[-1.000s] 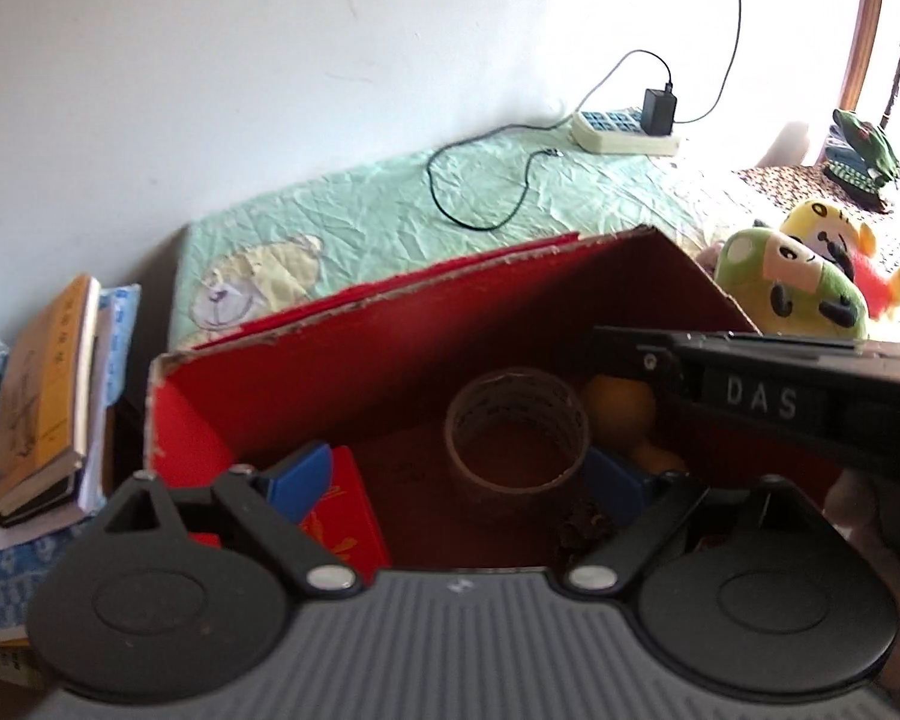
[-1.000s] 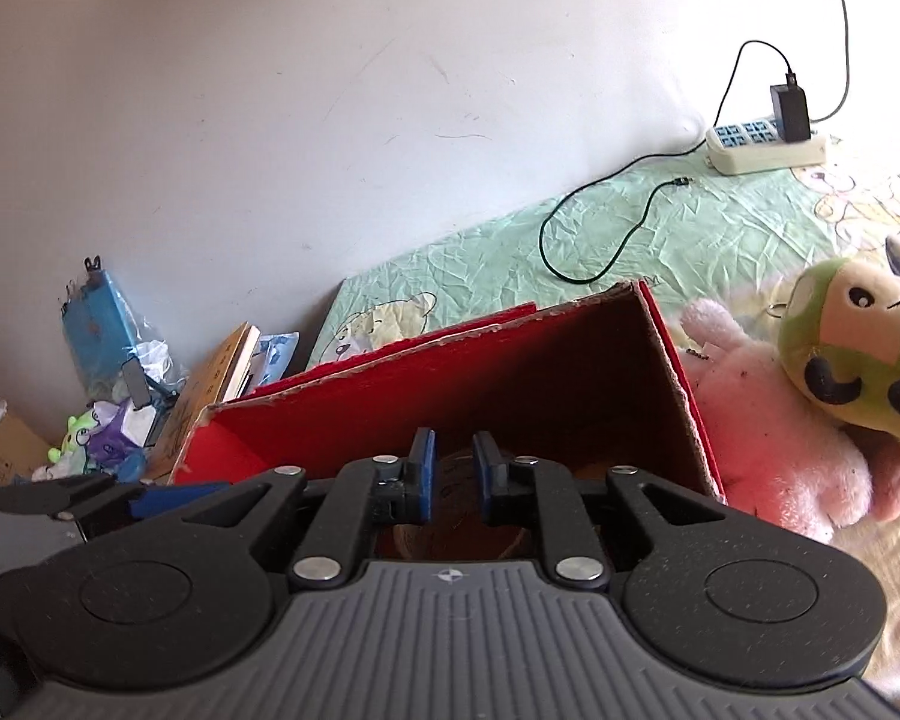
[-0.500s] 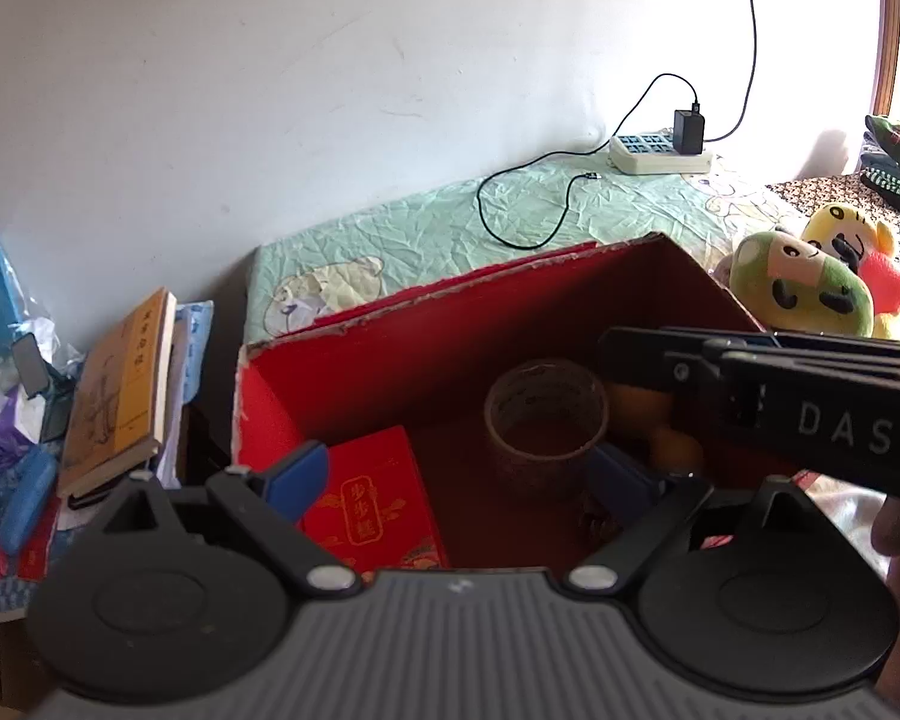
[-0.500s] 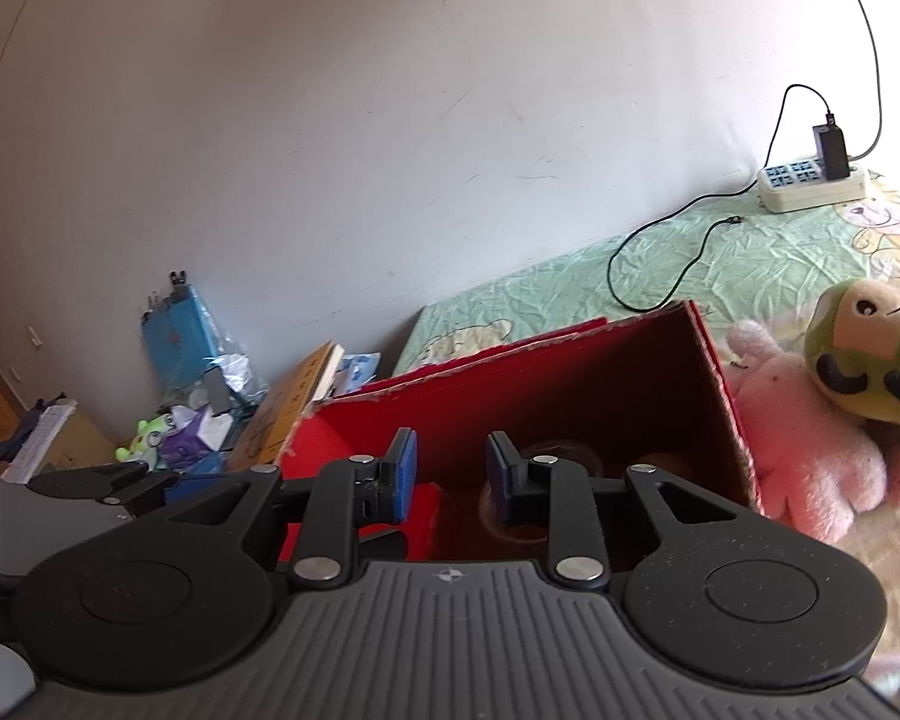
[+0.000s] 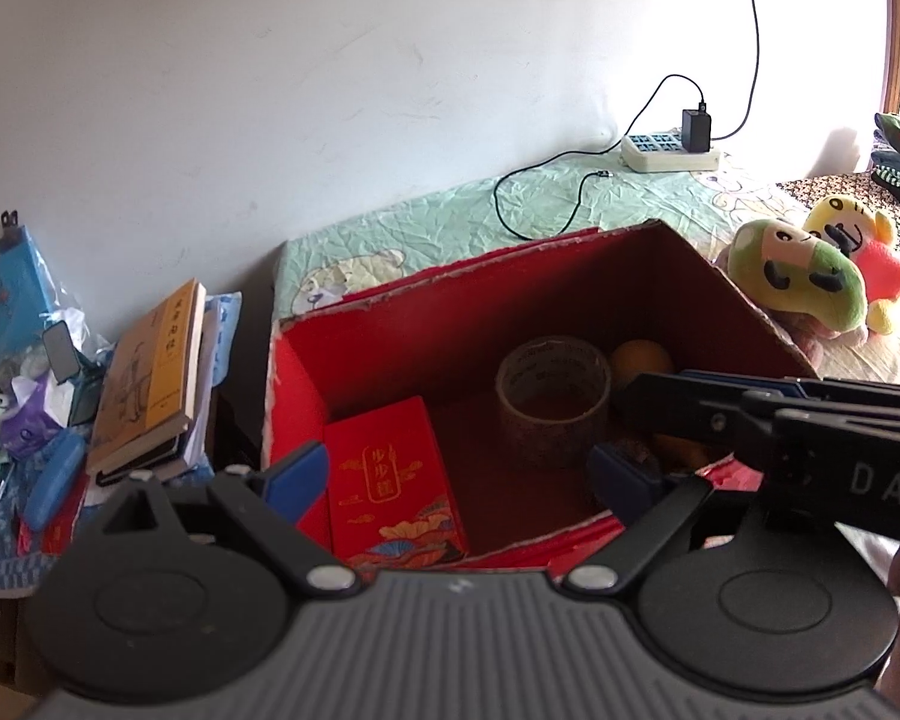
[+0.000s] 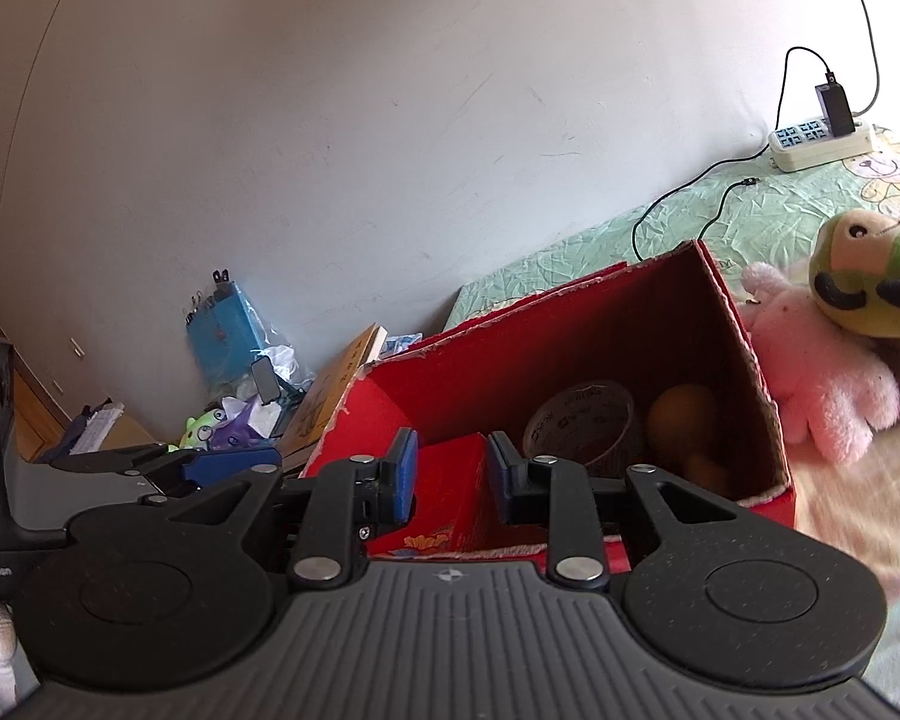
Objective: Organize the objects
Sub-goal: 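Withdraw the left gripper up and out of the red box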
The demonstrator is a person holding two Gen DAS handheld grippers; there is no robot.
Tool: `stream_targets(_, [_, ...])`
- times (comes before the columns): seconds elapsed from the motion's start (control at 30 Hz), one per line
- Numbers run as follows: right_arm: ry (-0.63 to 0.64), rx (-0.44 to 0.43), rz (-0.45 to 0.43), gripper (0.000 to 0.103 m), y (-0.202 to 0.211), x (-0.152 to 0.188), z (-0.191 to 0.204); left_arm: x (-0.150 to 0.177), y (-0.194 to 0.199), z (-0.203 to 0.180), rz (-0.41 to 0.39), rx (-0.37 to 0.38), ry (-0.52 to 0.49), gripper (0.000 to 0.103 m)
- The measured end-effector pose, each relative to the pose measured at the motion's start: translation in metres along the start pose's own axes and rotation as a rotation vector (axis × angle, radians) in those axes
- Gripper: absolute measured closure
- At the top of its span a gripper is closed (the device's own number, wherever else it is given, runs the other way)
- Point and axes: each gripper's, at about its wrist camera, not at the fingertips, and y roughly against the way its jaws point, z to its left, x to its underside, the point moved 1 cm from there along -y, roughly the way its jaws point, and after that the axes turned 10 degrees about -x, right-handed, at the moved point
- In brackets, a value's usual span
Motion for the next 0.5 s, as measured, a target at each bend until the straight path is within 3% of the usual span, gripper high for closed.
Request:
stream_targets(0.27, [-0.019, -0.043, -0.029, 0.074, 0.016, 0.012, 0.005, 0.016, 0.013, 0.003, 0.030, 0.034, 0.016, 0.009])
stream_targets(0.5, [-0.033, -0.039, 0.002, 0.074, 0.020, 0.021, 0.005, 0.032, 0.011, -0.002, 0.078, 0.044, 0.010, 0.009])
